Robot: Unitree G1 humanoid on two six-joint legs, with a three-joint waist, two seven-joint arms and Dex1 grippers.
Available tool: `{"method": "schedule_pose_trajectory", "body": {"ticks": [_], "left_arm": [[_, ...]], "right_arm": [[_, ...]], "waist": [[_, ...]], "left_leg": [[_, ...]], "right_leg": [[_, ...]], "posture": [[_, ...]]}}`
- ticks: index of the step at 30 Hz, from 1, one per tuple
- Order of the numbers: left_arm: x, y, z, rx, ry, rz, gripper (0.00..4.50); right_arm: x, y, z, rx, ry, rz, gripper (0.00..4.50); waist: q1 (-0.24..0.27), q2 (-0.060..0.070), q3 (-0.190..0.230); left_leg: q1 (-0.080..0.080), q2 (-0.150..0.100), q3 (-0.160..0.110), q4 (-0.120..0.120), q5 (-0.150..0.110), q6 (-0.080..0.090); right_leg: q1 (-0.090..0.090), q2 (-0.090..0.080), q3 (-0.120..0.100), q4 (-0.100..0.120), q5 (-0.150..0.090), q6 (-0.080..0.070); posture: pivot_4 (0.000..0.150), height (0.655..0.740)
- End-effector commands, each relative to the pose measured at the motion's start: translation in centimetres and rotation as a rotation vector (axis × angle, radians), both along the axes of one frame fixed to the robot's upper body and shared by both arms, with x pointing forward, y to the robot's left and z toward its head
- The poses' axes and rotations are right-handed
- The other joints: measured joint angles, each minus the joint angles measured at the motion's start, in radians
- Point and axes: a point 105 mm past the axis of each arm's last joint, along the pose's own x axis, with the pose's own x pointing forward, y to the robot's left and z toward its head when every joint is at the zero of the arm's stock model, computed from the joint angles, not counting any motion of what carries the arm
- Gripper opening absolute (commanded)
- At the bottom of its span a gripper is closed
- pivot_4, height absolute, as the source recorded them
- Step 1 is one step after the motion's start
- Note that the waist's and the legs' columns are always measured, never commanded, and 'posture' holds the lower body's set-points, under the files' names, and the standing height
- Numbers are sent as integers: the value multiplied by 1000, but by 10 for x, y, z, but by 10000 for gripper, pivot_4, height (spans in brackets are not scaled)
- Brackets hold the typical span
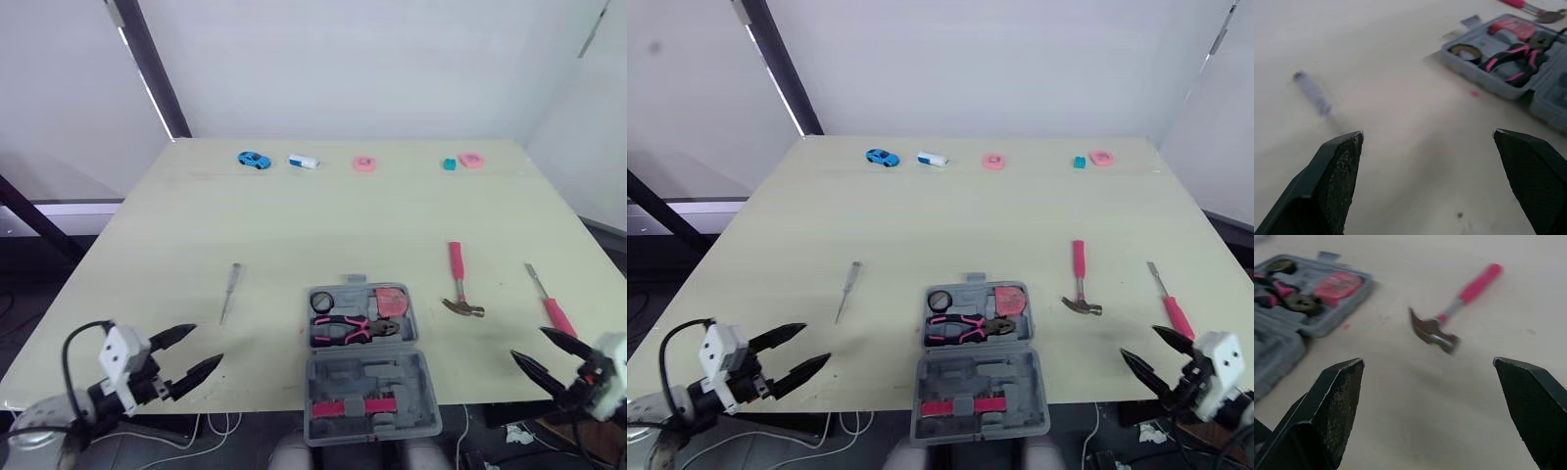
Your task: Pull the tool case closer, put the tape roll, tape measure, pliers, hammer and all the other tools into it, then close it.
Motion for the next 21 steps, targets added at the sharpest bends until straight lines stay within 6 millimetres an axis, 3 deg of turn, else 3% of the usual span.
{"method": "schedule_pose_trajectory", "body": {"ticks": [1,3,4,7,9,10,11,13,15,21], "left_arm": [[7,-18,6,39,-14,-113,45000],[10,-26,4,37,0,-169,45000],[10,-29,3,43,7,-194,40068],[11,-38,-5,79,38,-284,28494],[12,-43,-8,88,45,-322,18231],[13,-45,-9,87,48,-335,15568],[14,-46,-9,86,49,-342,9020],[13,-52,-17,108,80,-393,126],[14,-55,-23,122,99,-419,0],[22,-63,-39,126,158,-447,0]], "right_arm": [[10,23,7,-61,-12,129,44466],[13,34,0,-116,4,211,44466],[14,39,-3,-133,11,246,45000],[22,51,-9,-153,10,314,37024],[25,57,-13,-176,17,358,27172],[27,59,-15,-187,21,377,24114],[27,60,-16,-194,22,388,17755],[28,68,-26,-244,47,464,7176],[29,73,-33,-277,69,519,449],[43,93,-39,-292,71,584,449]], "waist": [[1,0,0],[1,0,0],[1,0,0],[1,0,0],[1,0,0],[1,0,0],[1,0,0],[0,0,0],[0,0,0],[-1,0,0]], "left_leg": [[0,0,0,0,0,0],[0,0,1,0,0,0],[0,0,2,0,0,0],[-1,0,2,0,0,0],[-1,0,2,1,0,0],[-1,0,2,2,0,0],[-1,0,2,2,0,0],[-1,0,2,3,0,0],[-1,0,2,5,0,0],[-2,1,1,13,0,0]], "right_leg": [[0,1,0,0,0,0],[1,2,0,0,0,0],[0,3,0,0,0,0],[1,4,-1,0,0,0],[0,4,0,1,0,0],[0,4,0,1,0,0],[1,5,-1,1,0,0],[1,5,0,1,0,0],[2,5,0,2,1,1],[2,6,0,7,1,1]], "posture": [[1500,7395],[1500,7395],[1500,7395],[1500,7395],[1500,7395],[1500,7395],[1500,7395],[1500,7395],[1500,7395],[1500,7395]]}}
